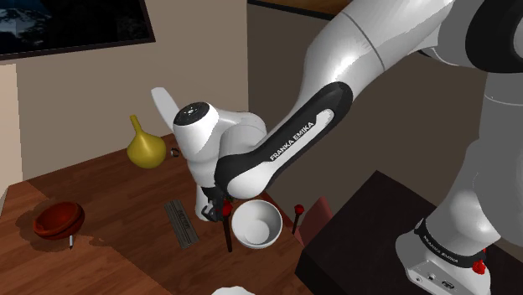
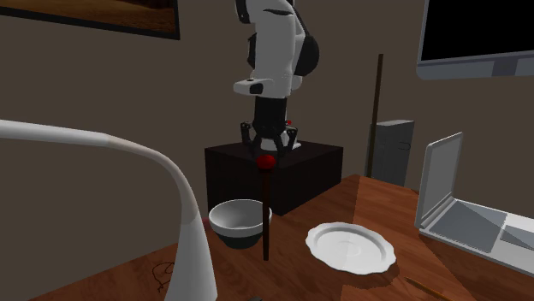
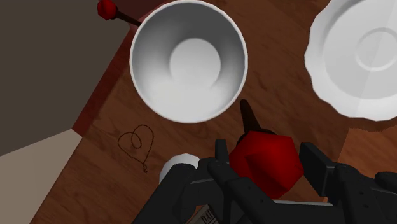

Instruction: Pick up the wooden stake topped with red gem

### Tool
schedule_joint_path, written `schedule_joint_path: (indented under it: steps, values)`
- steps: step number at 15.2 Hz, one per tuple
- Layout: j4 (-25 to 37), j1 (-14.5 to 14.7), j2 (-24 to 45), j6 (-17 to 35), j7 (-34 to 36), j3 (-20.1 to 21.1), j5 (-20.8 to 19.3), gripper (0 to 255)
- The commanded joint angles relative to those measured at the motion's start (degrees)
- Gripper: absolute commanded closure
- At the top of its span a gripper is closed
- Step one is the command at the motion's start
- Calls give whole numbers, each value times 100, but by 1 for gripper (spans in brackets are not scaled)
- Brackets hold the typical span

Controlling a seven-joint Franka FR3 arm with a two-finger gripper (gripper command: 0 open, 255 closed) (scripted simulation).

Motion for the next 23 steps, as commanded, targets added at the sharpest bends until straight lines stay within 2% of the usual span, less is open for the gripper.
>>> schedule_joint_path:
  steps: [1,7,23]
  values:
    - [-4,1,5,2,1,-1,0,255]
    - [-3,2,11,7,3,-2,-4,255]
    - [239,-128,-715,-896,-312,188,407,255]
